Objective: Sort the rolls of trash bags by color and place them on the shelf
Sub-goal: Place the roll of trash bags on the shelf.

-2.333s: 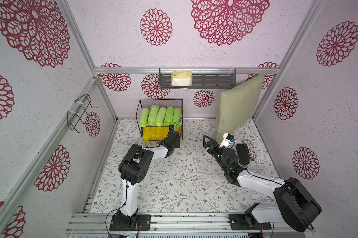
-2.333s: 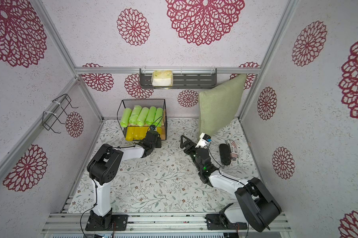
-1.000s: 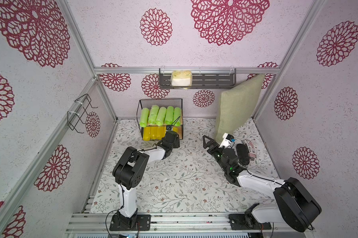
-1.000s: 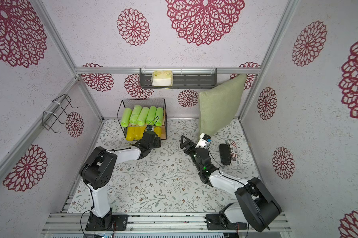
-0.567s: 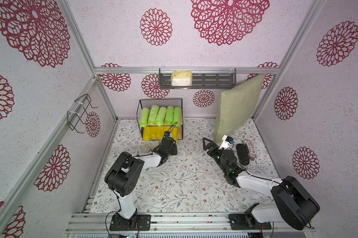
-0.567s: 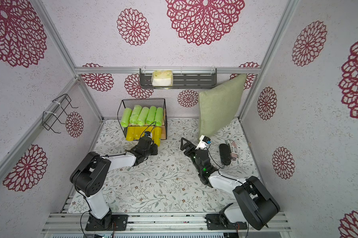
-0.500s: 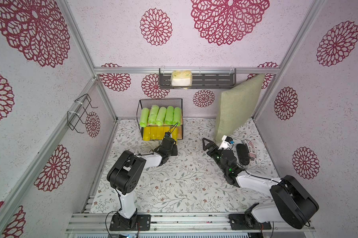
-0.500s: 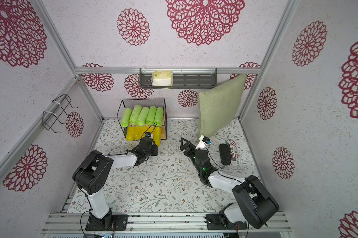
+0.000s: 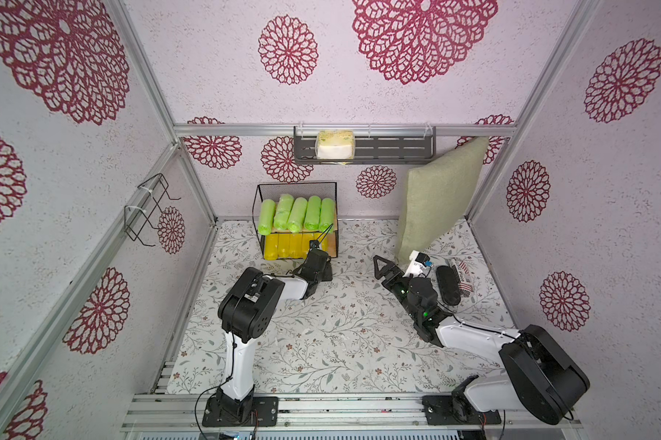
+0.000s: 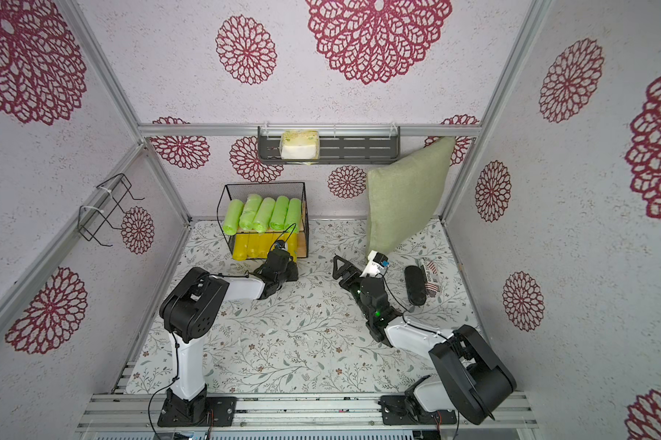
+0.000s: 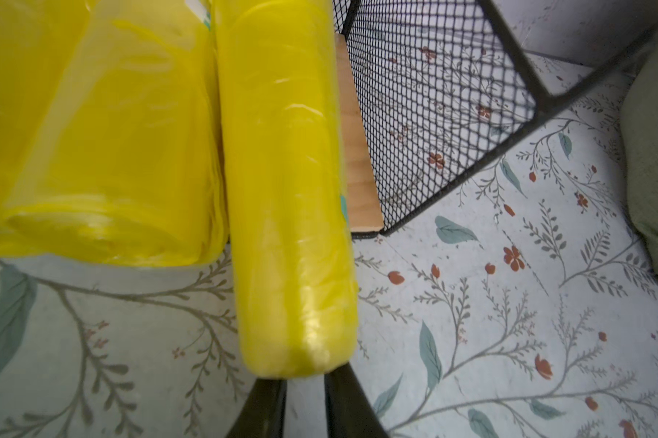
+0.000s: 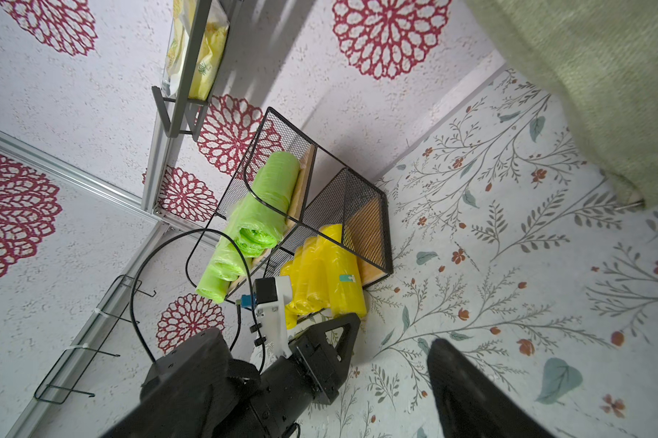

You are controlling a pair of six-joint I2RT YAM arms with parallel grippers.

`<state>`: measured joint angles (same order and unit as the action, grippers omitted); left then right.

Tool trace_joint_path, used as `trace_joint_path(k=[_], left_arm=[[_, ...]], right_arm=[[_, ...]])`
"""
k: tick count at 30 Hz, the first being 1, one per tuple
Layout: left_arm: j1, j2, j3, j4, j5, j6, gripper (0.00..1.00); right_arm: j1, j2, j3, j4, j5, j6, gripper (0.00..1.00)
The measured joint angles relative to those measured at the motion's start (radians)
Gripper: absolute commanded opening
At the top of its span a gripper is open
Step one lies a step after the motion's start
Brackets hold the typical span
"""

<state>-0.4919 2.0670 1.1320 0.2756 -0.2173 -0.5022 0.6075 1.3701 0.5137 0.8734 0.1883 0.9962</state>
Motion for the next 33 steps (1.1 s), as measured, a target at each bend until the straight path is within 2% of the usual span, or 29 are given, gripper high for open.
trace_joint_path(k=[11,18,25,33], left_arm=[[0.026,0.013,0.063,0.014,-0.017,-0.005,0.34],[0.019,-0.009,-0.016,0.043,0.003,-0.034,0.42],[0.019,-0.032,-0.091,0.088,0.03,-0.079,0.27],[0.026,0.0,-0.031,0.153,0.021,-0.098,0.23]], right_arm=[[0.0,0.0,-0.001,0.0,0.0,0.0,0.88],[0.0,0.0,-0.001,0.0,0.0,0.0,0.88],[0.0,0.0,-0.001,0.005,-0.002,0.0,0.88],[0.0,0.0,-0.001,0.004,-0.002,0.0,0.87]])
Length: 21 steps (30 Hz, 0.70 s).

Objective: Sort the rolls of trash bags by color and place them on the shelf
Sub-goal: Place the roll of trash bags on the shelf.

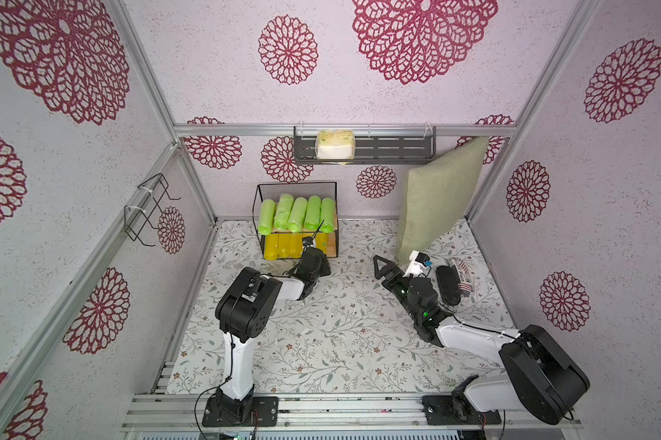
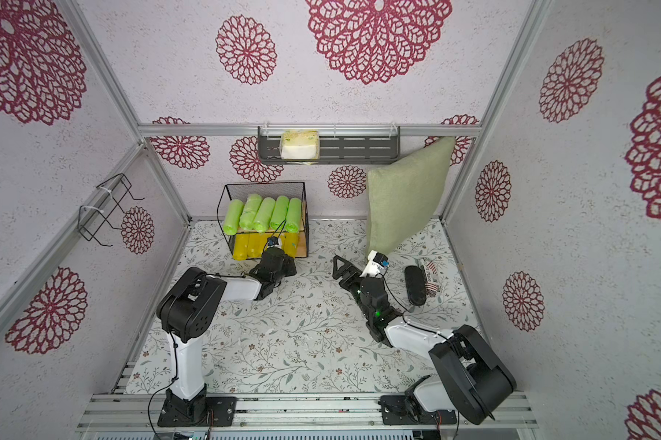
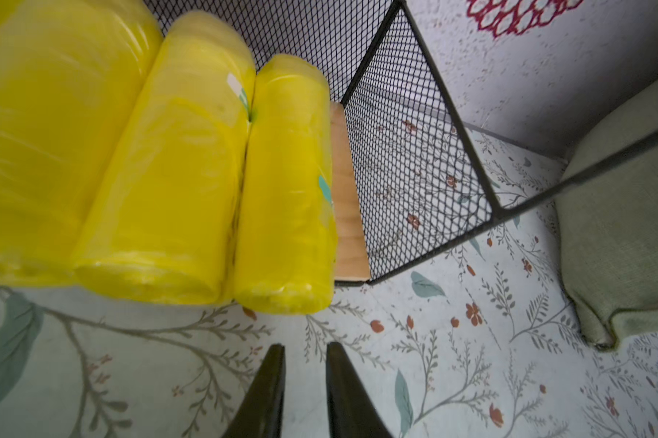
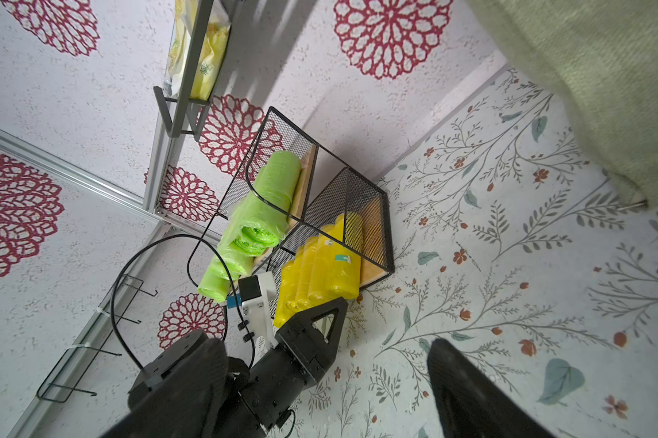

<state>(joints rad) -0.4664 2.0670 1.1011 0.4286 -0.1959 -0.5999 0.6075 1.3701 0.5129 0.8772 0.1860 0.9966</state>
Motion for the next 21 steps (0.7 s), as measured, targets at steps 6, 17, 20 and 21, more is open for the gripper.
trace_joint_path(k=[6,17,20,21], left_arm=[[0.017,0.055,0.062,0.008,0.0,-0.024,0.24],[0.027,0.052,0.032,0.029,0.02,-0.068,0.4],[0.025,-0.005,-0.04,0.029,0.032,-0.083,0.46],[0.024,-0.039,-0.071,0.025,0.04,-0.087,0.48]], right_arm=[[0.0,0.0,-0.002,0.0,0.0,0.0,0.88],[0.0,-0.02,-0.032,-0.013,0.002,-0.007,0.88],[0.0,-0.04,-0.032,-0.031,0.014,-0.034,0.88],[0.0,-0.053,-0.032,-0.043,0.023,-0.053,0.88]])
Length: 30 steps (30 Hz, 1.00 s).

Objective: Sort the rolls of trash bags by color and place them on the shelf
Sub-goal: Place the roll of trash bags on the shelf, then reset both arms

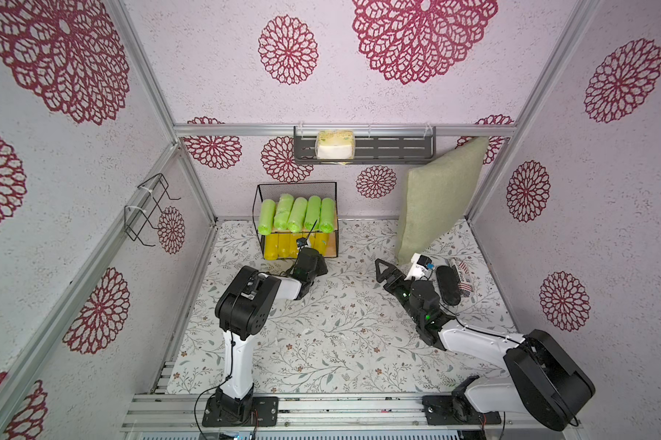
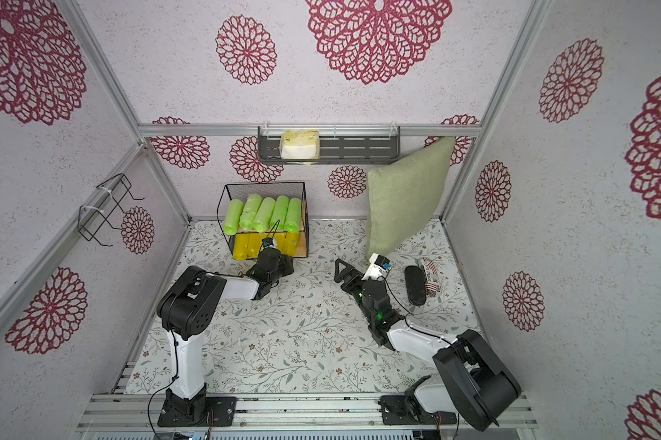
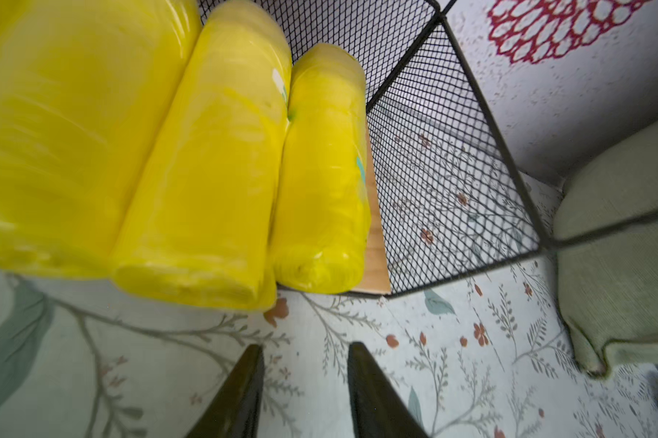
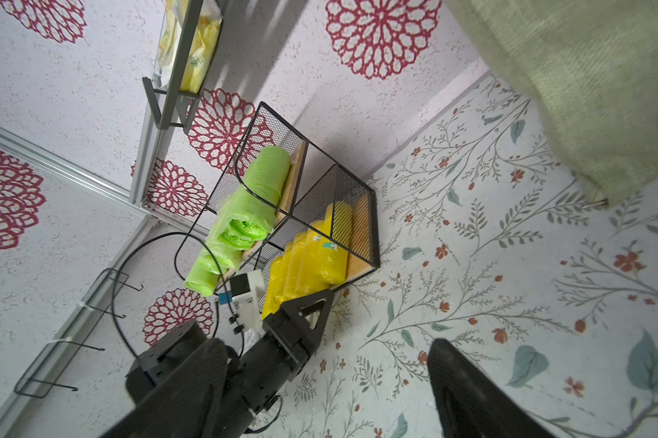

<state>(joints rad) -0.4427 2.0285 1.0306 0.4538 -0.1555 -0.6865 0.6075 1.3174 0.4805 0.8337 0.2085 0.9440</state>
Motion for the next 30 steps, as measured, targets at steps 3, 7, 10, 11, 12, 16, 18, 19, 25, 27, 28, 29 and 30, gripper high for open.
trace_joint_path(k=[3,7,10,11,12,16,18,19,25,27,28,29,30], left_arm=[[0.0,-0.115,-0.07,-0.022,0.029,-0.007,0.52],[0.001,-0.285,-0.143,-0.069,0.051,0.003,0.57],[0.008,-0.421,-0.177,-0.167,0.049,0.041,0.62],[0.011,-0.464,-0.182,-0.211,0.042,0.055,0.63],[0.015,-0.5,-0.183,-0.246,0.032,0.071,0.65],[0.045,-0.658,-0.19,-0.385,-0.039,0.146,0.74],[0.068,-0.728,-0.203,-0.427,-0.083,0.185,0.81],[0.084,-0.762,-0.212,-0.442,-0.105,0.204,0.84],[0.222,-0.844,-0.233,-0.501,-0.193,0.273,0.94],[0.265,-0.838,-0.233,-0.515,-0.218,0.294,0.96],[0.285,-0.833,-0.233,-0.519,-0.228,0.304,0.97],[0.304,-0.827,-0.235,-0.517,-0.239,0.317,0.98],[0.32,-0.822,-0.24,-0.513,-0.251,0.325,0.99]], right_arm=[[0.0,-0.039,0.001,-0.047,0.027,-0.072,0.88],[-0.002,-0.101,0.012,-0.138,0.073,-0.212,0.9],[-0.019,-0.162,0.017,-0.206,0.111,-0.326,0.91],[-0.031,-0.183,0.017,-0.226,0.12,-0.359,0.92],[-0.044,-0.2,0.017,-0.242,0.128,-0.387,0.92],[-0.14,-0.275,0.019,-0.332,0.14,-0.491,0.95],[-0.189,-0.303,0.019,-0.367,0.142,-0.53,0.99],[-0.213,-0.316,0.019,-0.383,0.147,-0.555,0.99],[-0.312,-0.324,0.015,-0.397,0.164,-0.649,0.99],[-0.338,-0.311,-0.003,-0.366,0.176,-0.667,0.99],[-0.35,-0.301,-0.021,-0.34,0.182,-0.677,0.99],[-0.361,-0.289,-0.042,-0.313,0.184,-0.688,0.99],[-0.372,-0.274,-0.065,-0.285,0.185,-0.697,0.99]])
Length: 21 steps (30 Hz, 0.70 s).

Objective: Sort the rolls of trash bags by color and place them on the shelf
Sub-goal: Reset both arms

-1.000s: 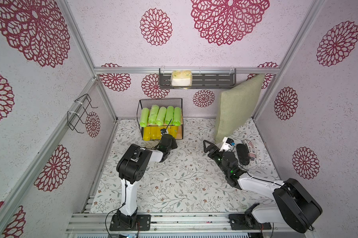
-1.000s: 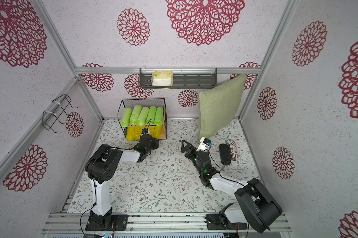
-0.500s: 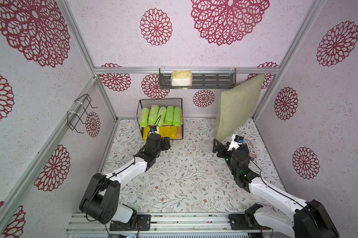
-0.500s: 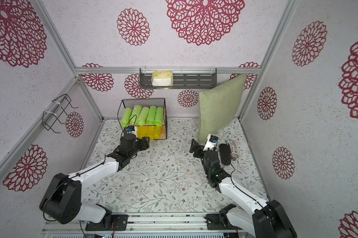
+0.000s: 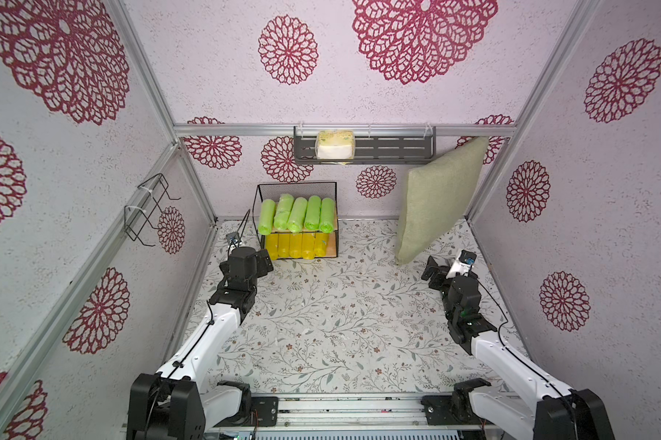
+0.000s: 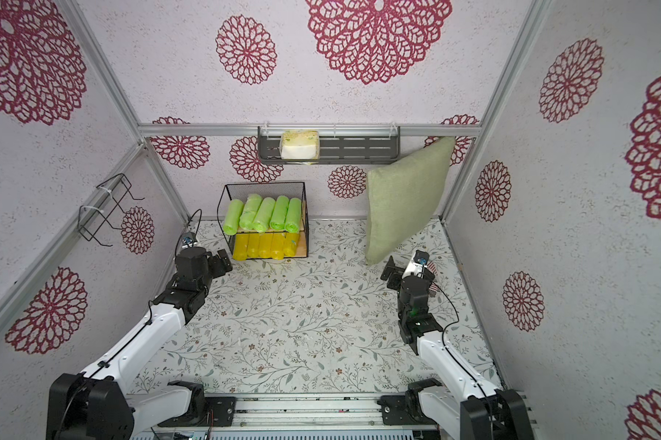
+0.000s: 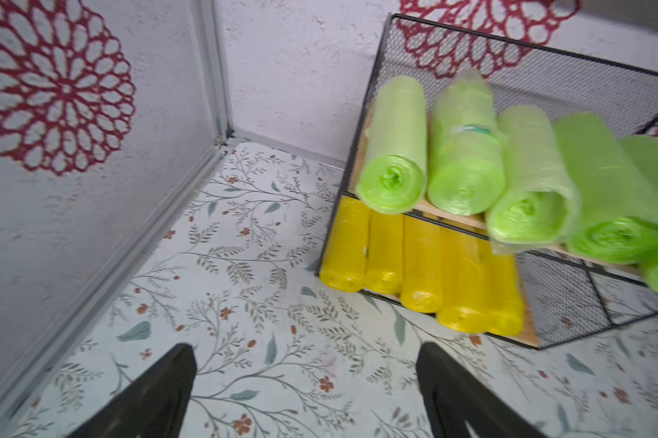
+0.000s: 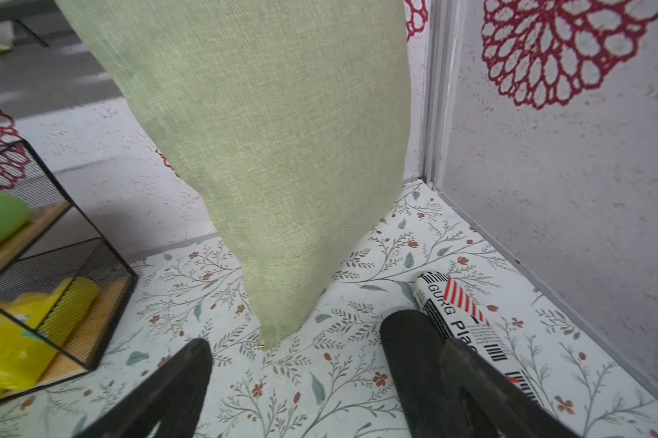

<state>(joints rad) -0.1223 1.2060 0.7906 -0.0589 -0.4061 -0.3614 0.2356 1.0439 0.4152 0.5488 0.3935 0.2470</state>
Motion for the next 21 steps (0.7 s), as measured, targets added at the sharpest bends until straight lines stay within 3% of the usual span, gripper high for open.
trace_joint_path(k=[8,14,21], left_arm=[[0.127,0.11,-0.14,0.175,-0.046,0.139,0.97],[0.211,0.169,-0.35,0.52,0.077,0.182,0.97],[0.274,0.325,-0.406,0.85,0.26,0.207,0.97]], right_arm=[[-0.084,0.187,-0.151,0.224,0.001,-0.067,0.99],[-0.098,0.266,-0.152,0.385,-0.01,-0.158,0.99],[-0.13,0.351,-0.214,0.576,-0.092,-0.212,0.99]])
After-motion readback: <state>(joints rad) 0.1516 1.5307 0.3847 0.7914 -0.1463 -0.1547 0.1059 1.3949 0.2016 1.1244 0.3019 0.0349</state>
